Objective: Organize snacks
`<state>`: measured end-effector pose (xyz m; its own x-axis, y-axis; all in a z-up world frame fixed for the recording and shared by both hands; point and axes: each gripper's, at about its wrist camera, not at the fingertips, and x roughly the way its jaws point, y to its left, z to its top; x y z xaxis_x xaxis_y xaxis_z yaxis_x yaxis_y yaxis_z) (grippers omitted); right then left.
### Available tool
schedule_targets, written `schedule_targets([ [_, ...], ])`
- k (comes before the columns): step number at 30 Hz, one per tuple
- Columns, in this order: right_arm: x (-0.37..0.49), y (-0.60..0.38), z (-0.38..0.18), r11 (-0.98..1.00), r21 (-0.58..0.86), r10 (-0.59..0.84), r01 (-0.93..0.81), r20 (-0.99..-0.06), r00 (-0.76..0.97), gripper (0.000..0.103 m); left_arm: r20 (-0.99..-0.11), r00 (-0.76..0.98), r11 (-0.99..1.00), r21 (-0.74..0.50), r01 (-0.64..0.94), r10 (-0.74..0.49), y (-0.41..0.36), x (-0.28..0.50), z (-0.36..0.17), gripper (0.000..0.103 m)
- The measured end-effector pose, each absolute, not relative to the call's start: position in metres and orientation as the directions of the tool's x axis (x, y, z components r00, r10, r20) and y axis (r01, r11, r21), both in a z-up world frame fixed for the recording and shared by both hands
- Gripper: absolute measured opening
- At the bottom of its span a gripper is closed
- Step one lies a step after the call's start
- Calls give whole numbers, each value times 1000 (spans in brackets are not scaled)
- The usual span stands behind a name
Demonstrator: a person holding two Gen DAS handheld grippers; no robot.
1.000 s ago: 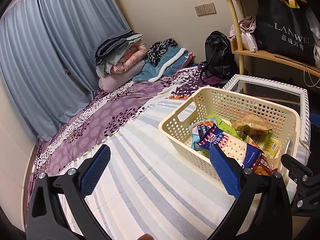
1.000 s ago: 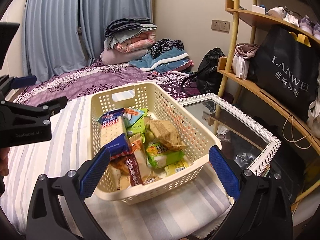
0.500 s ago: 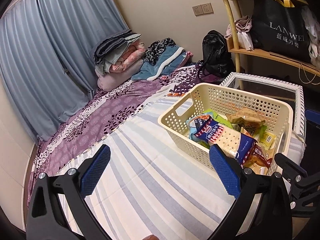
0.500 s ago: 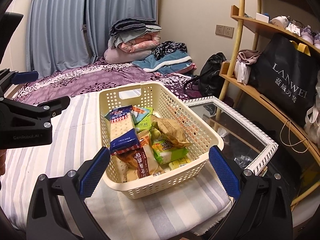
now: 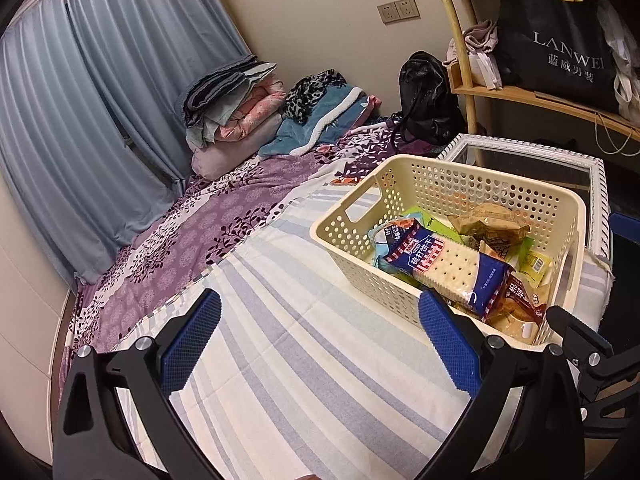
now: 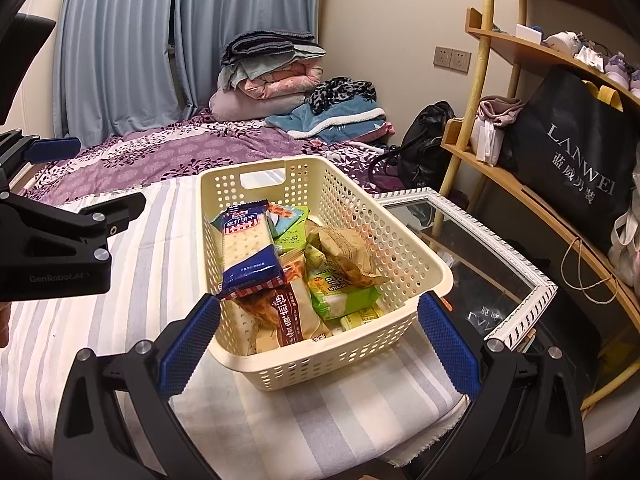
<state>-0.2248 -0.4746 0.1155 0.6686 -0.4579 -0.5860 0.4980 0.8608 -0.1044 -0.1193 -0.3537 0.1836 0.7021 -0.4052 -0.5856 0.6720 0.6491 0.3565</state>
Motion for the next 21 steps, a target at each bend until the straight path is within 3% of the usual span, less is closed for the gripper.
schedule_targets([
  [21, -223, -472, 113, 868, -100, -445, 486, -590, 674, 98, -586, 695, 631, 364, 685, -416, -349, -123, 182, 100],
])
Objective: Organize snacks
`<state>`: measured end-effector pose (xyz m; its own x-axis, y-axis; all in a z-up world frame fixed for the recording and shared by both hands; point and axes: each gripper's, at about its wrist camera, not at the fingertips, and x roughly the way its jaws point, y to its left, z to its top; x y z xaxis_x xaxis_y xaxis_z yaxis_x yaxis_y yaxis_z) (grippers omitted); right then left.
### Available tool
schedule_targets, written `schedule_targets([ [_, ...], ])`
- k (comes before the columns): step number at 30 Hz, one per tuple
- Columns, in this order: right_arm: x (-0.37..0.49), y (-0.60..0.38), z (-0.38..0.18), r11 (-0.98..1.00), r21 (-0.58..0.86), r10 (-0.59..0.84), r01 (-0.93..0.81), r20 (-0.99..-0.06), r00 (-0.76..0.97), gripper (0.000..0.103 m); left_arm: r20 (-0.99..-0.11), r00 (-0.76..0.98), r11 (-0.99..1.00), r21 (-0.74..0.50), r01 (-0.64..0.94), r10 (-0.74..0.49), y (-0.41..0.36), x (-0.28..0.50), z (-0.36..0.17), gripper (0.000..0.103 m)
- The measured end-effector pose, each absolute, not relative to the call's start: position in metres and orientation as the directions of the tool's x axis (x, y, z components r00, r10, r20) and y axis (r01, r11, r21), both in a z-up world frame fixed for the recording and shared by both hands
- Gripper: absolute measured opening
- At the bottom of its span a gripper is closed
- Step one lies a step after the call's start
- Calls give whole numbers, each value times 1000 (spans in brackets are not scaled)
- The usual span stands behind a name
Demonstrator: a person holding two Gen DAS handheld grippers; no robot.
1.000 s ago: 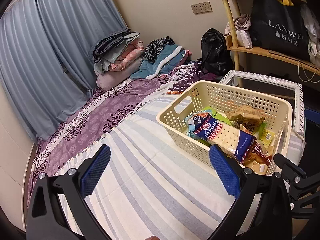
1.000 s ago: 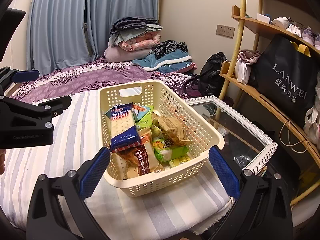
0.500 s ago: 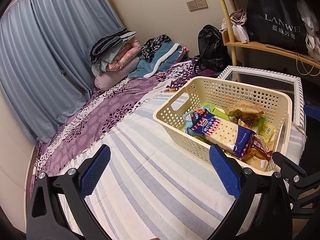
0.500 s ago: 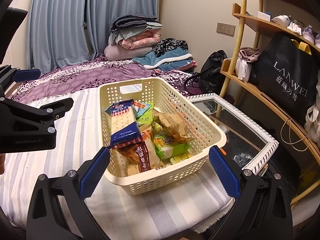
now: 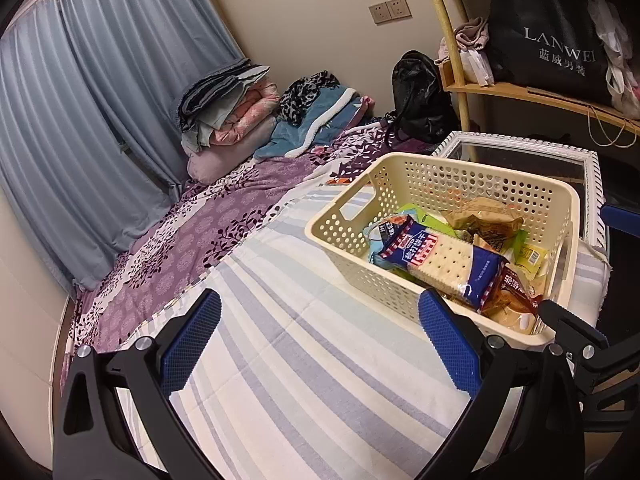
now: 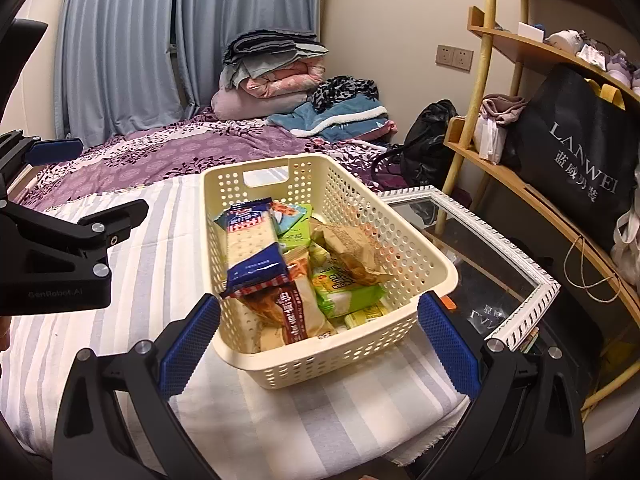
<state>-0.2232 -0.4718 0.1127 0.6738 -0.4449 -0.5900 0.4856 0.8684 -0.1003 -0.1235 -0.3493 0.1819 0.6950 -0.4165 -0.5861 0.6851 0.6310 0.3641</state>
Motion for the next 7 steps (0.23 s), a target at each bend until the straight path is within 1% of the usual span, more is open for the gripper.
schedule_targets([
  [5, -214, -458, 115, 889, -89, -410, 449, -593, 693, 98, -603, 692, 663, 333, 670, -397, -327, -115, 178, 100],
  [7, -207, -446, 114, 907, -74, -373, 415, -601, 707, 98, -622, 690, 686, 316, 655, -371, -309, -108, 171, 100],
])
